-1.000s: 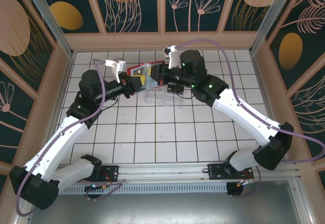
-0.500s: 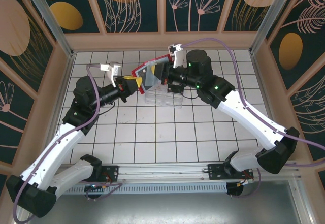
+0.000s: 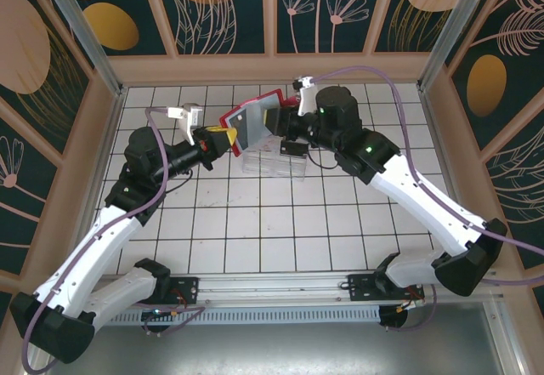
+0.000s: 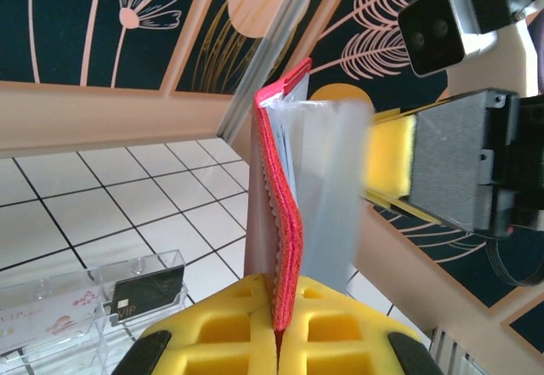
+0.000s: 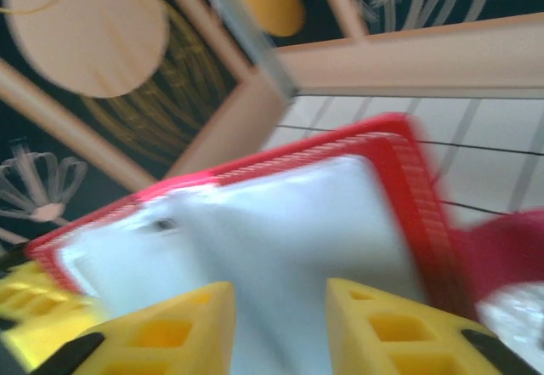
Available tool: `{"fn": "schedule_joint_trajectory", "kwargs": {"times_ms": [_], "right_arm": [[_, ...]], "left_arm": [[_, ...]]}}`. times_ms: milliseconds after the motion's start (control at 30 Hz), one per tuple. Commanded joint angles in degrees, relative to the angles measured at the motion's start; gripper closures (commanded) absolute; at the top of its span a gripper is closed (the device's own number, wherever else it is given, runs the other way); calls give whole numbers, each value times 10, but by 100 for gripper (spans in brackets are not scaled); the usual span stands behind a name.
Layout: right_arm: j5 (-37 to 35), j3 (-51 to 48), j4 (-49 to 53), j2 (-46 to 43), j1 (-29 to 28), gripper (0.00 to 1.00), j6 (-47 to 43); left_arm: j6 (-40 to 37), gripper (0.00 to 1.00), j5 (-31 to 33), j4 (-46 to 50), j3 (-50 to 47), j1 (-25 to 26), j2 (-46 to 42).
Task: Take the credit cards out of the card holder
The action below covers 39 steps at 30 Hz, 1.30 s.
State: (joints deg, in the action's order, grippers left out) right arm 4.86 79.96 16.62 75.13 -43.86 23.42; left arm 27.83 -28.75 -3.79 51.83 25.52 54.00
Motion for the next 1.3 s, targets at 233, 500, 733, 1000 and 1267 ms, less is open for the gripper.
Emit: {"fn": "schedule_joint_trajectory", "kwargs": {"times_ms": [233,500,733,1000,1267], "right_arm": [[-50,-62,-16,-96,33,60,-21],[110,-66,-72,-51,31,60,7],[104,-22,-66,13,-8,60,13],[62,53,-56,112,-24,38,81],[-5,88,-44,126,-29,35,117]], "left_arm": [[-52,100,99,107,73,1,18],[-132,100,253,330,188,1,120],[-170,100,255,454,284,14,186],[-188,100,273,528,371,28,200],[-201,100,364,594,402,37,214]]}}
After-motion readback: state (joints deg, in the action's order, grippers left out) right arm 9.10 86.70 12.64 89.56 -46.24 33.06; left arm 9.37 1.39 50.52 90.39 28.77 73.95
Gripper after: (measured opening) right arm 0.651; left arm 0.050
